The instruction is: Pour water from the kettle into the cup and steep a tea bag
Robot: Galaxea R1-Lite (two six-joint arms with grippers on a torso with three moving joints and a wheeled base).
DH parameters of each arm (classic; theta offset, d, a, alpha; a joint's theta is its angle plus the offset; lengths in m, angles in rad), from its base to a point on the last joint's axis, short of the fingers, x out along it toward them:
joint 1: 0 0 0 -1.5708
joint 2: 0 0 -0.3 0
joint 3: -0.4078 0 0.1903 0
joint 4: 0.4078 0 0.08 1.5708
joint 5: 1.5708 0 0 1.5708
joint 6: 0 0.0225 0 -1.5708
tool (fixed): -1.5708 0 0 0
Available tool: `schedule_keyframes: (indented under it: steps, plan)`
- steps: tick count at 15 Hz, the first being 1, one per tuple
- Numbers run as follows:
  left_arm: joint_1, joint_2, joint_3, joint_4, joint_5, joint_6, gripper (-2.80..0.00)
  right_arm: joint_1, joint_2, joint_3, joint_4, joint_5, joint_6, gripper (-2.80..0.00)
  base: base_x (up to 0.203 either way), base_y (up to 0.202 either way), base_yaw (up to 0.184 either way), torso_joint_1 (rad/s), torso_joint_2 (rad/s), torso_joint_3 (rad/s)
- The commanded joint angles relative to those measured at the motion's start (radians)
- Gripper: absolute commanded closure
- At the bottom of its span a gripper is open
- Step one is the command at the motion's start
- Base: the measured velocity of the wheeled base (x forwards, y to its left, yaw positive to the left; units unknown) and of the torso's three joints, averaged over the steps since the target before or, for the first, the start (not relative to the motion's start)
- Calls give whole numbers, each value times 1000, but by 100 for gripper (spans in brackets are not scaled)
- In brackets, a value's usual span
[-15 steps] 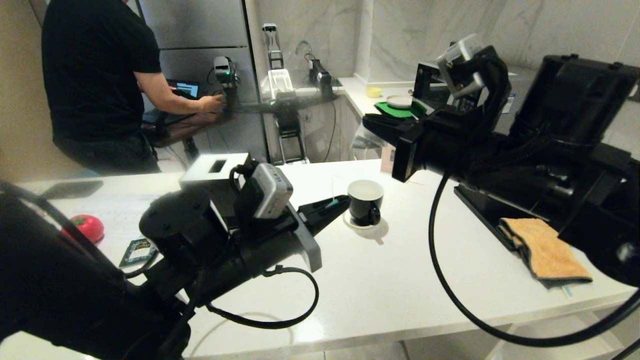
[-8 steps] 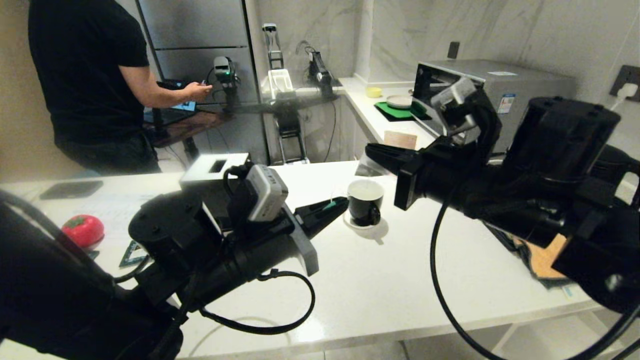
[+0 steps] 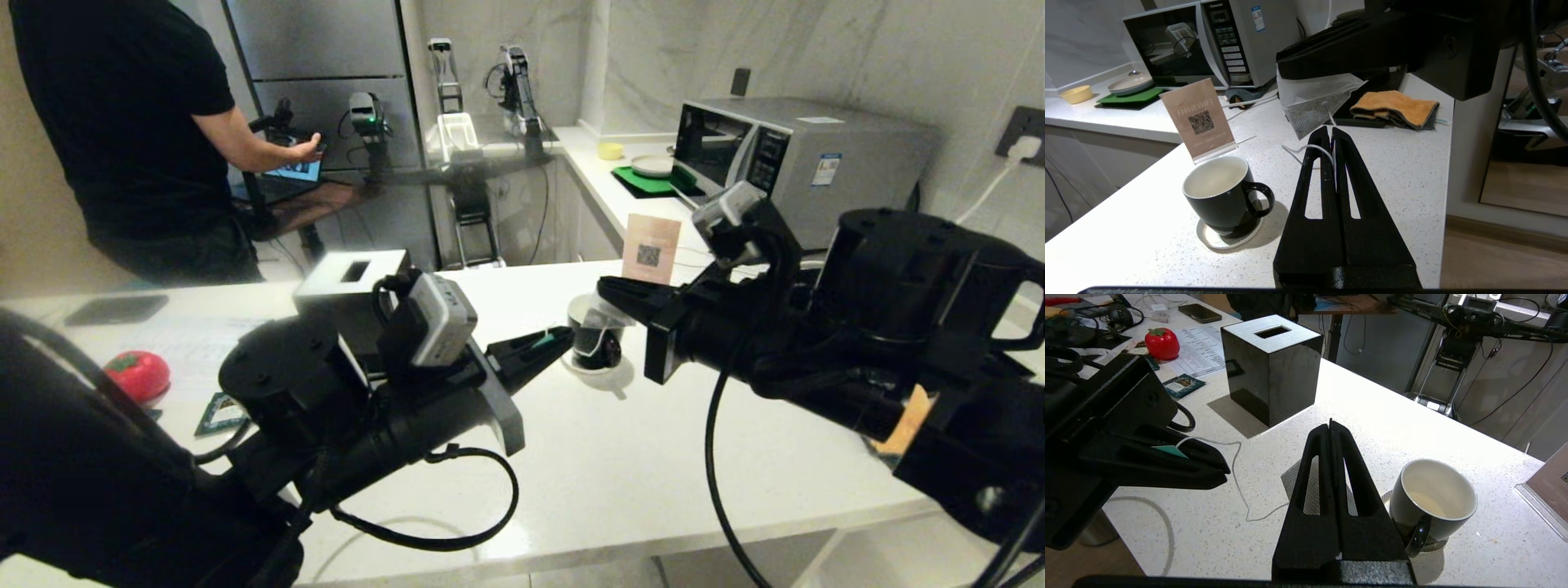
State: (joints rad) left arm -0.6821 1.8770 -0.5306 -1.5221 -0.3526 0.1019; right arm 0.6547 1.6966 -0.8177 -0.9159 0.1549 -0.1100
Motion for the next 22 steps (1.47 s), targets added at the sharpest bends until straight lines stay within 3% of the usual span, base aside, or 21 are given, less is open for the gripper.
schedule_keyframes:
  steps: [1,13,17,22]
  plan:
    - [-4,7,0,-20,-2,1,0,2,2,26,-20,2,0,0,0,0,0,0,0,0]
    - [-59,8,1,-20,1,-2,0,6,5,83,-21,0,-2,0,0,0,0,0,0,0]
    - [-57,5,-5,-20,1,-2,0,6,15,84,-18,-2,78,0,0,0,0,0,0,0]
    - [-56,2,-8,-20,1,-4,0,5,29,107,-19,-11,110,0,0,0,0,0,0,0]
